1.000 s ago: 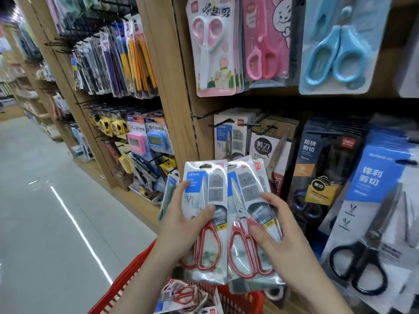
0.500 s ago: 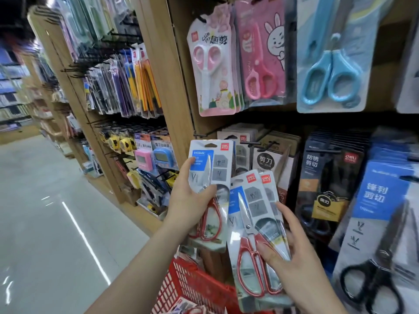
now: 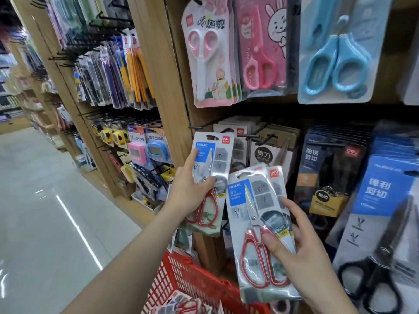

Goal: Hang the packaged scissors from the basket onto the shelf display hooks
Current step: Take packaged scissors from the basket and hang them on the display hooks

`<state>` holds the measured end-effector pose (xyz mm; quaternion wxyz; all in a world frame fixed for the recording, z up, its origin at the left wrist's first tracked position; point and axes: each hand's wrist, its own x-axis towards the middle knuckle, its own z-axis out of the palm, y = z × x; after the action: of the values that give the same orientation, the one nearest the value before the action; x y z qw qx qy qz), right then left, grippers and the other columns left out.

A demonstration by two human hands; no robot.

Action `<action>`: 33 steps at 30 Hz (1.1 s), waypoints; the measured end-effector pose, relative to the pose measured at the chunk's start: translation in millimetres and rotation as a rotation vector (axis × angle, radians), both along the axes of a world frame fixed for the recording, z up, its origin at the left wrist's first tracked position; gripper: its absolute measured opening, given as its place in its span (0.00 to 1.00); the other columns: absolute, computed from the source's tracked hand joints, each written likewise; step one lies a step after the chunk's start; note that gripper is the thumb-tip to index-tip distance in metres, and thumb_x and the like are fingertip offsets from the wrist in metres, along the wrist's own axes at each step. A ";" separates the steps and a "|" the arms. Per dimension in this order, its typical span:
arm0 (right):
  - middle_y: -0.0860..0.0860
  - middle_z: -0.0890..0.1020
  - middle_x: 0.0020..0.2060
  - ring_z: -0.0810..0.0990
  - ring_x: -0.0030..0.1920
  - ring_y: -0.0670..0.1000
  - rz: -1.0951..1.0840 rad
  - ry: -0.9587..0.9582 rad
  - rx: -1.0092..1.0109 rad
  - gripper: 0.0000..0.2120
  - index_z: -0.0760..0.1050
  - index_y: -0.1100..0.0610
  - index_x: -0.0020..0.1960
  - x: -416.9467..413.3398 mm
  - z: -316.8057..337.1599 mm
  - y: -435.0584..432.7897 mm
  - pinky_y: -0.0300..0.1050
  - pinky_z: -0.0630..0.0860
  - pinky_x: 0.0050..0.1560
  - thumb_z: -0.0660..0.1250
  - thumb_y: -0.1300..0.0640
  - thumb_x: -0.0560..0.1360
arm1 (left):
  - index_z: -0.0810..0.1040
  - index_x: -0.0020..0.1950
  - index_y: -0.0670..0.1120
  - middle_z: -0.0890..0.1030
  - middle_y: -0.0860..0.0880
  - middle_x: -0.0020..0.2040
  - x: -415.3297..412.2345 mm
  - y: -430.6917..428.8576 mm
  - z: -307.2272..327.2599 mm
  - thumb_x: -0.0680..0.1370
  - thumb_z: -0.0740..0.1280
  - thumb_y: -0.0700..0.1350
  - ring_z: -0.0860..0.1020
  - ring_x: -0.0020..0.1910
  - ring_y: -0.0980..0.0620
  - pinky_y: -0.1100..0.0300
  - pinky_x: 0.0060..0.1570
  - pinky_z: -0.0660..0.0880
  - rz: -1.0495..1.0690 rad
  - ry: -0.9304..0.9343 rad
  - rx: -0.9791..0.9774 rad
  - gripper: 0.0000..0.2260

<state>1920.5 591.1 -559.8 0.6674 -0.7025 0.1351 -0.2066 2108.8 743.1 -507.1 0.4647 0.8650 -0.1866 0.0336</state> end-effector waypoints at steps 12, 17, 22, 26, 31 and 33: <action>0.43 0.82 0.58 0.82 0.58 0.49 -0.143 0.017 0.015 0.26 0.67 0.29 0.61 9.5 -16.0 -0.2 0.56 0.78 0.60 0.74 0.49 0.71 | 0.44 0.79 0.52 0.80 0.50 0.50 27.6 -46.4 2.8 0.78 0.69 0.53 0.79 0.38 0.49 0.55 0.40 0.77 0.058 -0.135 0.308 0.40; 0.45 0.85 0.52 0.86 0.50 0.48 -0.135 -0.011 0.063 0.23 0.71 0.32 0.57 11.5 -14.0 -4.1 0.54 0.83 0.50 0.73 0.57 0.73 | 0.44 0.79 0.51 0.82 0.43 0.52 42.2 -69.2 2.9 0.78 0.67 0.56 0.82 0.44 0.42 0.52 0.44 0.78 0.104 -0.181 0.453 0.39; 0.43 0.86 0.49 0.86 0.47 0.47 -0.090 -0.048 0.062 0.24 0.72 0.38 0.60 12.1 -9.8 -2.9 0.56 0.81 0.54 0.72 0.62 0.73 | 0.65 0.72 0.52 0.79 0.54 0.54 14.1 -55.4 4.6 0.82 0.62 0.55 0.79 0.49 0.51 0.51 0.53 0.79 0.138 -0.059 0.038 0.20; 0.46 0.85 0.54 0.84 0.53 0.47 -0.054 -0.076 0.018 0.24 0.73 0.37 0.59 14.8 -10.9 4.9 0.53 0.79 0.58 0.74 0.60 0.72 | 0.73 0.63 0.51 0.85 0.50 0.50 -33.4 -33.1 -9.5 0.79 0.69 0.52 0.85 0.46 0.51 0.48 0.48 0.83 -0.010 0.322 -0.366 0.14; 0.45 0.84 0.57 0.83 0.56 0.47 -0.072 -0.111 0.021 0.14 0.76 0.34 0.56 17.7 -14.4 16.0 0.50 0.80 0.58 0.69 0.51 0.74 | 0.76 0.62 0.45 0.87 0.44 0.45 -51.9 -17.7 -19.6 0.78 0.70 0.38 0.86 0.44 0.43 0.44 0.47 0.82 0.012 0.476 -0.711 0.13; 0.42 0.83 0.57 0.82 0.55 0.41 -0.118 -0.115 -0.002 0.15 0.76 0.34 0.56 17.2 -15.2 15.5 0.44 0.79 0.57 0.64 0.54 0.79 | 0.77 0.61 0.48 0.87 0.42 0.47 -50.5 -11.6 -14.4 0.79 0.68 0.37 0.85 0.45 0.40 0.42 0.48 0.82 0.027 0.452 -0.791 0.12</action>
<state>1937.8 606.7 -575.0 0.6600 -0.6810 0.1375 -0.2859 2058.4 731.5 -521.5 0.7879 0.6090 -0.0419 -0.0811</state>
